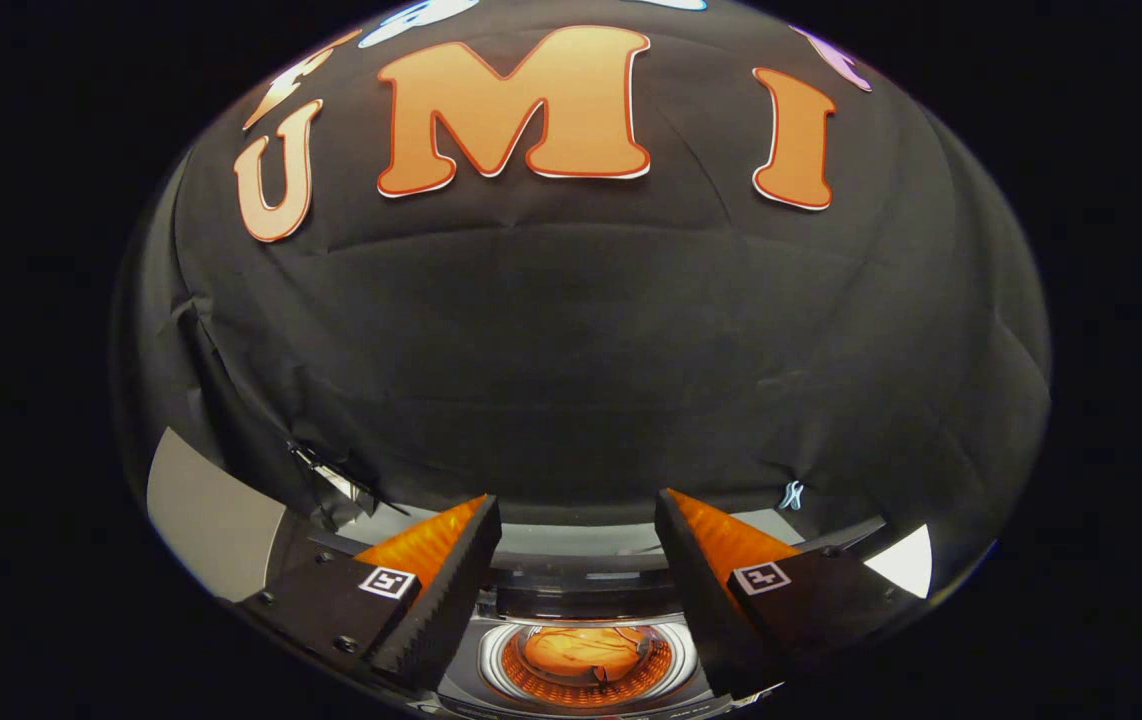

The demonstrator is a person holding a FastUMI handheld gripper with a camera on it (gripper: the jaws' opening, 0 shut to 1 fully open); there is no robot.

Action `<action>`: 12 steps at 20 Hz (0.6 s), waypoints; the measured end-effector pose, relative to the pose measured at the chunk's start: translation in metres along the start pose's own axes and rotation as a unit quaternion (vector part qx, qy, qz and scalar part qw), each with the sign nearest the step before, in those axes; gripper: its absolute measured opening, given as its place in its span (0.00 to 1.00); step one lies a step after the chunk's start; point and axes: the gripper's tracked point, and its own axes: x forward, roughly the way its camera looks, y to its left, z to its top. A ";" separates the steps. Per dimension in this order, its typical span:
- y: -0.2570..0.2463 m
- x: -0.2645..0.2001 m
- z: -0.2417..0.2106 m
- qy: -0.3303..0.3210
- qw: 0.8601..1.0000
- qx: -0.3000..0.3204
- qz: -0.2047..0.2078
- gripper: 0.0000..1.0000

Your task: Put the clothes into the washing machine and then close the washing machine lid.

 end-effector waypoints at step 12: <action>0.004 -0.020 -0.027 -0.001 1.000 0.019 0.016 0.98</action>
